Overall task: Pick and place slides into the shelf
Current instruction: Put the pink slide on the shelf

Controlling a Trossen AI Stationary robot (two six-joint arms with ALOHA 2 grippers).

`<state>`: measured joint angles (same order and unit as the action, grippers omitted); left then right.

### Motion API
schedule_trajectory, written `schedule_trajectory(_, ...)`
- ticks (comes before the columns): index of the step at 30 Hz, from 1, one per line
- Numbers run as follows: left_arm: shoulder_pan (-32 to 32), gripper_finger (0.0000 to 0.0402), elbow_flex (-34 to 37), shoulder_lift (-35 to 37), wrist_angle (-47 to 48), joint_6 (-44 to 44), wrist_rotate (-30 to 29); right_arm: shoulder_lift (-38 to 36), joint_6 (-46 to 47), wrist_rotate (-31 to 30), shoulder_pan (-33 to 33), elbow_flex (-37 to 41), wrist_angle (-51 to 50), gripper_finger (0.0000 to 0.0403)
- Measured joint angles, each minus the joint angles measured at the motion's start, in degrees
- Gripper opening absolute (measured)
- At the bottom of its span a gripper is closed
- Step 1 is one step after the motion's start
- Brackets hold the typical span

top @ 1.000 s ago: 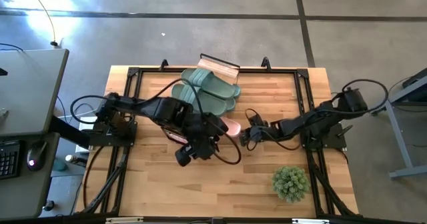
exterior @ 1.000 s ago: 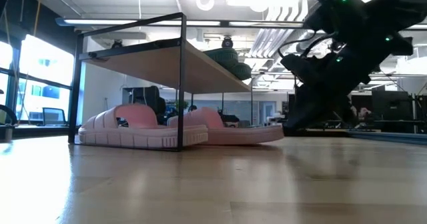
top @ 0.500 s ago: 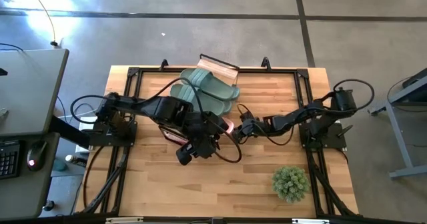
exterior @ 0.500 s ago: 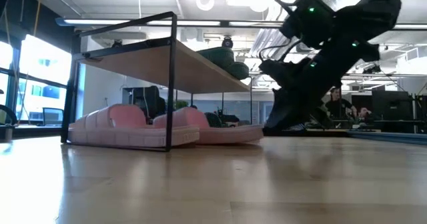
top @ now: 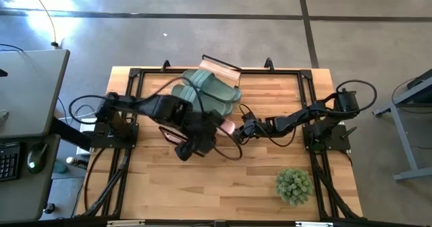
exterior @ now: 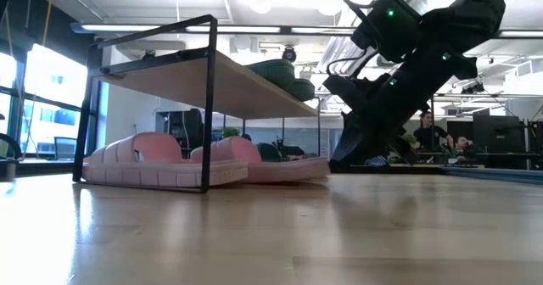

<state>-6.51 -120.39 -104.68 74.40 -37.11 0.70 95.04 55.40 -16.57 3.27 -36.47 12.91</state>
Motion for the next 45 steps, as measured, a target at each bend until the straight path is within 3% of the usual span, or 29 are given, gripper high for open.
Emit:
schedule_trajectory(4, 2.8, 0.0156, 0.0, 4.2, 5.9, 6.3, -1.9, 0.0, -0.1, -0.1, 0.0, 0.0, -0.1, 0.0)
schedule_trajectory(9, 5.4, 0.0156, -0.1, 10.1, 11.9, 14.8, -15.0, 0.0, -0.3, 0.0, 0.0, 0.0, -0.1, 0.0)
schedule_trajectory(11, 6.9, 0.0156, 0.0, 12.7, 15.3, 18.1, -17.7, 0.0, -0.4, 0.0, 0.1, 0.0, -0.1, 0.0)
schedule_trajectory(18, 15.4, 0.0156, 1.1, 17.0, 15.4, 21.8, -21.0, 0.0, -1.7, 0.4, 0.1, 0.0, 0.6, 0.0)
schedule_trajectory(23, 27.1, 0.0156, 6.9, 19.7, 15.5, 22.6, -22.8, 0.0, -1.9, 0.6, 0.3, 0.0, 0.7, 0.0)
schedule_trajectory(29, 46.4, 0.0156, 20.2, 21.6, 15.5, 22.0, -15.8, 0.0, -2.5, 0.6, 0.5, 0.0, 1.1, 0.0)
schedule_trajectory(34, 58.6, 0.0156, 30.4, 21.7, 12.6, 18.0, -8.5, 0.0, -2.5, 0.6, 0.5, 0.0, 1.2, 0.0)
schedule_trajectory(38, 64.7, 0.0156, 35.6, 21.7, 9.5, 15.7, -7.8, 0.0, -2.5, 0.7, 0.5, 0.0, 1.4, 0.0)
schedule_trajectory(45, 67.0, 0.0154, 42.8, 21.3, 5.7, 16.0, 1.7, -0.1, -2.5, 0.8, 0.5, 0.0, 1.5, 0.0)
